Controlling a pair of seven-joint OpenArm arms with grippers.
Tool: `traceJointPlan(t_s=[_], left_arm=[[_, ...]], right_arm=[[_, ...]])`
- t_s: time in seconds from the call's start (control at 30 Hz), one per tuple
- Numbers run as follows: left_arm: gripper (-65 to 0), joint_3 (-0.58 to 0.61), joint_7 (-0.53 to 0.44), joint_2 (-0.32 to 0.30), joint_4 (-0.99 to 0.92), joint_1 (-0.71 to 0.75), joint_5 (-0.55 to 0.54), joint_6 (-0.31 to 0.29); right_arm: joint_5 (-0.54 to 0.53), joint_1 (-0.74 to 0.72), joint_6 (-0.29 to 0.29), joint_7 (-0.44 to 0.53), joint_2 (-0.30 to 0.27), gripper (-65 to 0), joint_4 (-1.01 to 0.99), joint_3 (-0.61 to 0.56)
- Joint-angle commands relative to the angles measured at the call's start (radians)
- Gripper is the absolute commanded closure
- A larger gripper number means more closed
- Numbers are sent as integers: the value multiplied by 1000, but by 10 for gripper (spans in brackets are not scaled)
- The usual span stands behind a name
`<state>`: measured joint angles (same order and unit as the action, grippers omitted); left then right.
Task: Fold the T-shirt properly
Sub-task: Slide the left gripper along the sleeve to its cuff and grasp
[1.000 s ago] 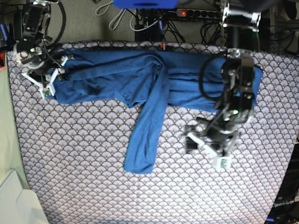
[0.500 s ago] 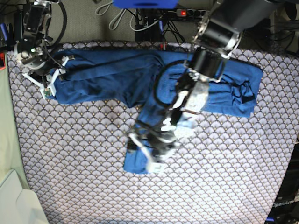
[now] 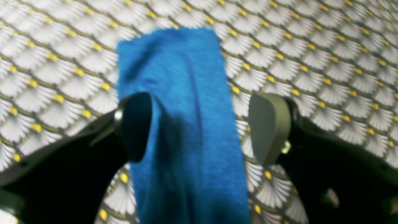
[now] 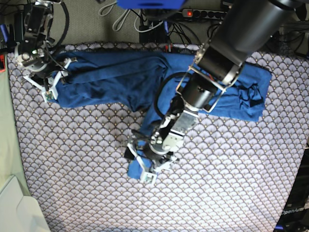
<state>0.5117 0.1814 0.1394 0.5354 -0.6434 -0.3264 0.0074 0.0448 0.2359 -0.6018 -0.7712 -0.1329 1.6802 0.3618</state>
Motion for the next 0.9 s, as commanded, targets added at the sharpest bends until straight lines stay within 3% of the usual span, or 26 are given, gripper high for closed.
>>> traceJointPlan(t_s=[0.0,0.87], left_arm=[[-473,8,-38,18,7,-31,-4,-4],[-475,18,-59,18,2,26,0,-11]], right_arm=[[-4,-3,3,5,-9,-290,13,3],[-6,-19,3,5,-7,-290,13,-10]])
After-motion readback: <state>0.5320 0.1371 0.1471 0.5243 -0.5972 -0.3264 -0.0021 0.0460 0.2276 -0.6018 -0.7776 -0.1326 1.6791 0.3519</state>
